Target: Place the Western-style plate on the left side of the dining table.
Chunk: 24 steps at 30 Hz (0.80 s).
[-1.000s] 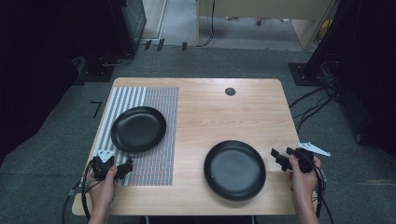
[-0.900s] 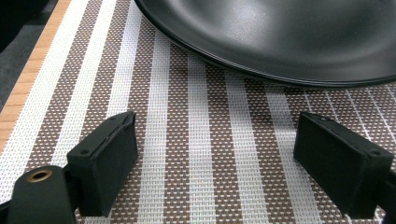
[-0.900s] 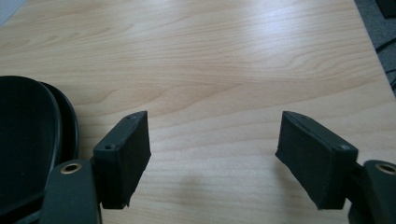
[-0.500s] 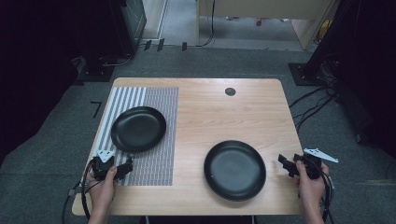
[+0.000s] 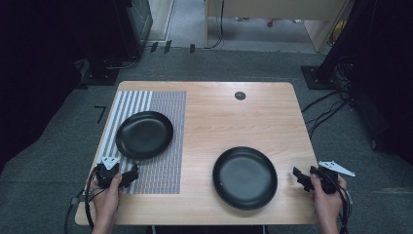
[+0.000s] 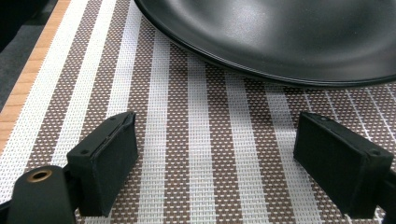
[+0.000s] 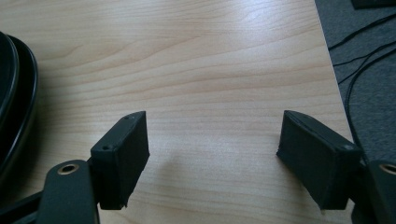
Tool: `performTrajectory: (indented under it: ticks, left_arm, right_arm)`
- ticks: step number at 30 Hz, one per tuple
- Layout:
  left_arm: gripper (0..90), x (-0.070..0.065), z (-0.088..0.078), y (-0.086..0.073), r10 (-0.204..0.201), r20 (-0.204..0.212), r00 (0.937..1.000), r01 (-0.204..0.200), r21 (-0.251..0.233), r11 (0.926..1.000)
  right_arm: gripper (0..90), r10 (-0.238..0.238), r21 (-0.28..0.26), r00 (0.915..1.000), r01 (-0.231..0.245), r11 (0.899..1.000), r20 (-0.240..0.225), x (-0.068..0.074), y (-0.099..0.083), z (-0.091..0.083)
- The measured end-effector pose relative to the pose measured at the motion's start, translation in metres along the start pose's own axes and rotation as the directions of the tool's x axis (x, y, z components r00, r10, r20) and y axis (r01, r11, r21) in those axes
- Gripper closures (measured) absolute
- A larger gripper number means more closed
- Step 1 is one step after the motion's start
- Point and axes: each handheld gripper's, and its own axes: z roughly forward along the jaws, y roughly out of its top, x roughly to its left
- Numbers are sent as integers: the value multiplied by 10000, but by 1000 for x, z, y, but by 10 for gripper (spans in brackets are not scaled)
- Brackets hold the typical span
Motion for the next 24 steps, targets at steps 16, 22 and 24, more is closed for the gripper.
performTrajectory:
  ticks: [16, 22, 24]
  left_arm:
    - [132, 0, 0, 0, 8, 3, 10000, -8, 2, 10000]
    - [132, 0, 0, 0, 8, 2, 10000, -8, -1, 10000]
    - [132, 0, 0, 0, 8, 1, 10000, -8, -3, 10000]
  right_arm:
    - [193, -1436, 158, 9839, 1427, 9896, 1064, 18, -7, 5]
    - [190, -1492, 149, 9832, 1485, 9888, 1051, 18, -7, 6]
    - [190, -1496, 151, 9832, 1488, 9887, 1049, 19, -7, 6]
